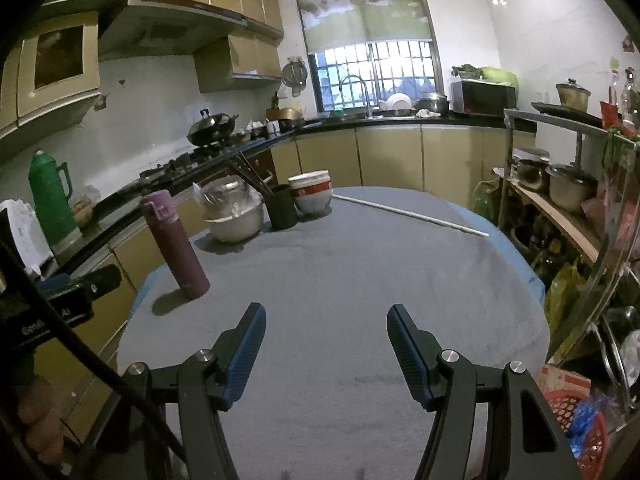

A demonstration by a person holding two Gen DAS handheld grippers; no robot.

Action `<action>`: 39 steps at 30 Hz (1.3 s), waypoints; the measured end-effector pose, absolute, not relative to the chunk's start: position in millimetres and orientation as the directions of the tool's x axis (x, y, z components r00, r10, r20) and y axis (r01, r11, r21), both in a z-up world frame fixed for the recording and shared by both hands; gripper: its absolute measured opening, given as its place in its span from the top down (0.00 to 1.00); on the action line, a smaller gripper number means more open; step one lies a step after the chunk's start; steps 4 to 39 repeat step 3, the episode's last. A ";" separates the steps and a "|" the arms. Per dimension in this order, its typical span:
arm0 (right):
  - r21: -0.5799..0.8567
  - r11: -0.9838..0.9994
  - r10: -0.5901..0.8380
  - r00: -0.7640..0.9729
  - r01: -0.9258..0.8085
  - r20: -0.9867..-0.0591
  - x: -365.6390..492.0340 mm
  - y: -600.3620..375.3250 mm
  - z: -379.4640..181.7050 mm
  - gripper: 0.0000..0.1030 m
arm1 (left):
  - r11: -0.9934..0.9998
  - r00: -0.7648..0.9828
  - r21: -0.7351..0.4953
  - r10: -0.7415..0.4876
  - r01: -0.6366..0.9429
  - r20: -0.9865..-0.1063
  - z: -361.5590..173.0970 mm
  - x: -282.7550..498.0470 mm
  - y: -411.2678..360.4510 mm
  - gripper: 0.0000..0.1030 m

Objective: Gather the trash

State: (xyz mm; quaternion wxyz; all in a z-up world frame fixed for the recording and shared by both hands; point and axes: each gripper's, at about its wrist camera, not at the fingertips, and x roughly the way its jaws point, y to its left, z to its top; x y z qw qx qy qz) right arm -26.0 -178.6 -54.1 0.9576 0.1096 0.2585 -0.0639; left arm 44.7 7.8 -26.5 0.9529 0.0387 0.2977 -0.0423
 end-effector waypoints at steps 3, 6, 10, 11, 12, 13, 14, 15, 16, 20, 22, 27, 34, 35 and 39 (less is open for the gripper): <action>0.169 0.966 -0.078 0.849 0.193 -0.523 -14.0 -184.3 -66.4 0.35 | 0.993 0.795 0.050 -0.058 0.111 -0.603 -39.5 59.6 2.4 0.13; 0.169 0.966 -0.078 0.849 0.193 -0.523 -14.0 -184.3 -66.4 0.35 | 0.993 0.795 0.050 -0.058 0.111 -0.603 -39.5 59.6 2.4 0.13; 0.169 0.966 -0.078 0.849 0.193 -0.523 -14.0 -184.3 -66.4 0.35 | 0.993 0.795 0.050 -0.058 0.111 -0.603 -39.5 59.6 2.4 0.13; 0.169 0.966 -0.078 0.849 0.193 -0.523 -14.0 -184.3 -66.4 0.35 | 0.993 0.795 0.050 -0.058 0.111 -0.603 -39.5 59.6 2.4 0.13; 0.169 0.966 -0.078 0.849 0.193 -0.523 -14.0 -184.3 -66.4 0.35 | 0.993 0.795 0.050 -0.058 0.111 -0.603 -39.5 59.6 2.4 0.13; 0.169 0.966 -0.078 0.849 0.193 -0.523 -14.0 -184.3 -66.4 0.35 | 0.993 0.795 0.050 -0.058 0.111 -0.603 -39.5 59.6 2.4 0.13; 0.169 0.966 -0.078 0.849 0.193 -0.523 -14.0 -184.3 -66.4 0.35 | 0.993 0.795 0.050 -0.058 0.111 -0.603 -39.5 59.6 2.4 0.13; 0.169 0.966 -0.078 0.849 0.193 -0.523 -14.0 -184.3 -66.4 0.35 | 0.993 0.795 0.050 -0.058 0.111 -0.603 -39.5 59.6 2.4 0.13; 0.169 0.966 -0.078 0.849 0.193 -0.523 -14.0 -184.3 -66.4 0.35 | 0.993 0.795 0.050 -0.058 0.111 -0.603 -39.5 59.6 2.4 0.13; 0.169 0.966 -0.078 0.849 0.193 -0.523 -14.0 -184.3 -66.4 0.35 | 0.993 0.795 0.050 -0.058 0.111 -0.603 -39.5 59.6 2.4 0.13; 0.169 0.966 -0.078 0.849 0.193 -0.523 -14.0 -184.3 -66.4 0.35 | 0.993 0.795 0.050 -0.058 0.111 -0.603 -39.5 59.6 2.4 0.13; 0.169 0.966 -0.078 0.849 0.193 -0.523 -14.0 -184.3 -66.4 0.35 | 0.993 0.795 0.050 -0.058 0.111 -0.603 -39.5 59.6 2.4 0.13; 0.169 0.966 -0.078 0.849 0.193 -0.523 -14.0 -184.3 -66.4 0.35 | 0.993 0.795 0.050 -0.058 0.111 -0.603 -39.5 59.6 2.4 0.13; 0.169 0.966 -0.078 0.849 0.193 -0.523 -14.0 -184.3 -66.4 0.35 | 0.993 0.795 0.050 -0.058 0.111 -0.603 -39.5 59.6 2.4 0.13; 0.169 0.966 -0.078 0.849 0.193 -0.523 -14.0 -184.3 -66.4 0.35 | 0.993 0.795 0.050 -0.058 0.111 -0.603 -39.5 59.6 2.4 0.13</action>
